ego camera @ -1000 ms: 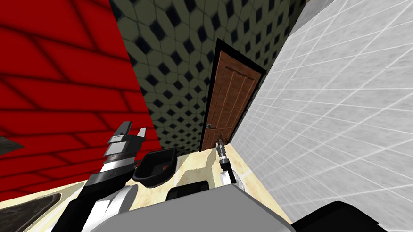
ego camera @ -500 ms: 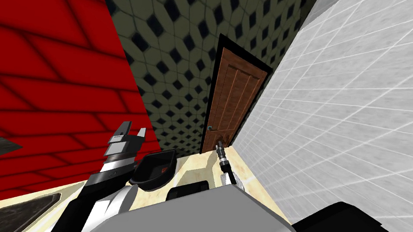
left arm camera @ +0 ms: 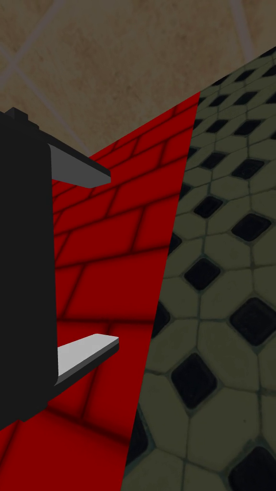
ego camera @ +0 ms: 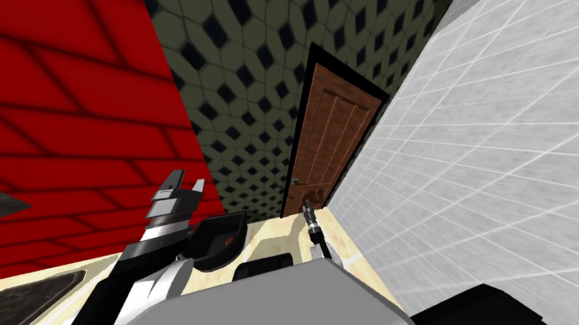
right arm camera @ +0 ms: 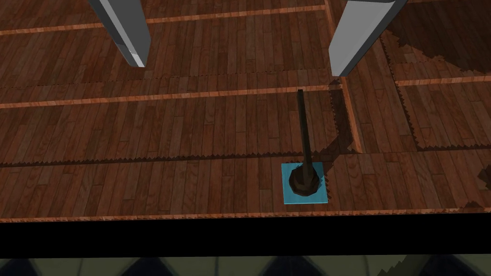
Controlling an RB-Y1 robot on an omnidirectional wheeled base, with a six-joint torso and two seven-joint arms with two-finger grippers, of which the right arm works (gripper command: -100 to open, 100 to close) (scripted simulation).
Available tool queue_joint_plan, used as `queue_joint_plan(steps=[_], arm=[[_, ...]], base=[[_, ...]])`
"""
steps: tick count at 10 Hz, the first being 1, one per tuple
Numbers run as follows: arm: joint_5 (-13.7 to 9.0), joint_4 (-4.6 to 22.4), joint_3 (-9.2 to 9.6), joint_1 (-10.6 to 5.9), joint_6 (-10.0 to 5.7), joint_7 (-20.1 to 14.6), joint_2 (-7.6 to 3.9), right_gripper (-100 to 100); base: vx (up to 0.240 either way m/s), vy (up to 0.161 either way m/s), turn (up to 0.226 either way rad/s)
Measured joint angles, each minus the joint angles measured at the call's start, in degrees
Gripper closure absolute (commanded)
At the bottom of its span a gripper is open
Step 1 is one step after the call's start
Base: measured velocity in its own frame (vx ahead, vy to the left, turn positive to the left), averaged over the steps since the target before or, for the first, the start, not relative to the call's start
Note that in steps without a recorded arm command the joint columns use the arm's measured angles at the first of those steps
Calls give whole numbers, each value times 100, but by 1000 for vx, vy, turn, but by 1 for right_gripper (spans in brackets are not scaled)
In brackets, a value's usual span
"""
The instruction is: Pull the door open
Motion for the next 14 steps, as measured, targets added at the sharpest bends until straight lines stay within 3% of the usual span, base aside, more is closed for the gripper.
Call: queue_joint_plan(steps=[14], arm=[[-82, 1485, 228, -391, -384, -245, -296, -100]], base=[[89, -40, 39]])
